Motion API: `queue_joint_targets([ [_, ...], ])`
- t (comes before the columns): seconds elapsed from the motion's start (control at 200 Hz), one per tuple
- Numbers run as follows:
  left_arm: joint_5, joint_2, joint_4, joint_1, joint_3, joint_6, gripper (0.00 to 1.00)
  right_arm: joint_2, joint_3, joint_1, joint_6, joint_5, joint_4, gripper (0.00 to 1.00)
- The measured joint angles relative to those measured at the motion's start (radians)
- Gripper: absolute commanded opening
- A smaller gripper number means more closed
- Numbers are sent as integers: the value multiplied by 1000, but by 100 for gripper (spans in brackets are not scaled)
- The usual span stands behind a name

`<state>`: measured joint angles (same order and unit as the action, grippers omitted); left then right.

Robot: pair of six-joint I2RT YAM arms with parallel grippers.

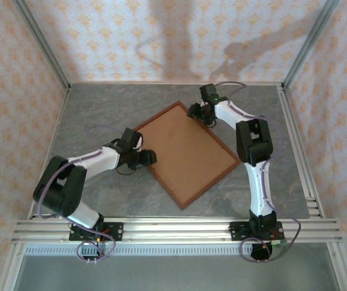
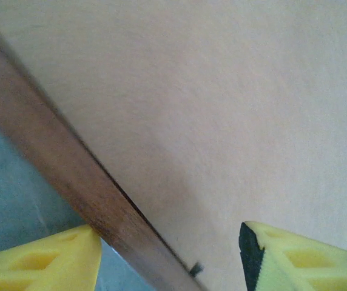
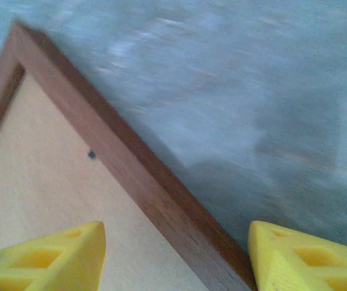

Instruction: Put the photo into the frame

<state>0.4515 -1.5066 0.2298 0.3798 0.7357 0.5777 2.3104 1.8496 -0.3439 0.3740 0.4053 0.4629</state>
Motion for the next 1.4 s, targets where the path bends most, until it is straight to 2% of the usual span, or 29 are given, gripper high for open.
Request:
queue_joint_targets([
  [0.095,7,96,45,20,-30,-14,74,38,95,-43,-13,15,32,72],
  [0.2,-65,205,60,-3,-11,-64,83,14,113,-83,-53,-17,88,78],
  [0.335,-150,212,33,-93,72,-114,90,-154,-72,-85,-101,-127,108,84],
  [0.475,-194,6,18,-175,240,-174,93,-452,-396,-34,-110,-223,96,92],
  [0.651,-198,-285,60,-192,485,-283,93,-783,-742,48,-78,-287,94,99],
  [0.871,-189,-516,154,-192,687,-374,93,-934,-1008,54,-5,-282,103,98],
  [1.066,-128,-578,199,-198,738,-405,82,-920,-1090,54,56,-221,48,94],
  [1.276,-114,-544,155,-212,664,-415,54,-825,-1088,47,83,-123,-82,87],
  [1.401,-127,-480,132,-222,564,-410,40,-801,-1067,51,90,-120,-73,82],
])
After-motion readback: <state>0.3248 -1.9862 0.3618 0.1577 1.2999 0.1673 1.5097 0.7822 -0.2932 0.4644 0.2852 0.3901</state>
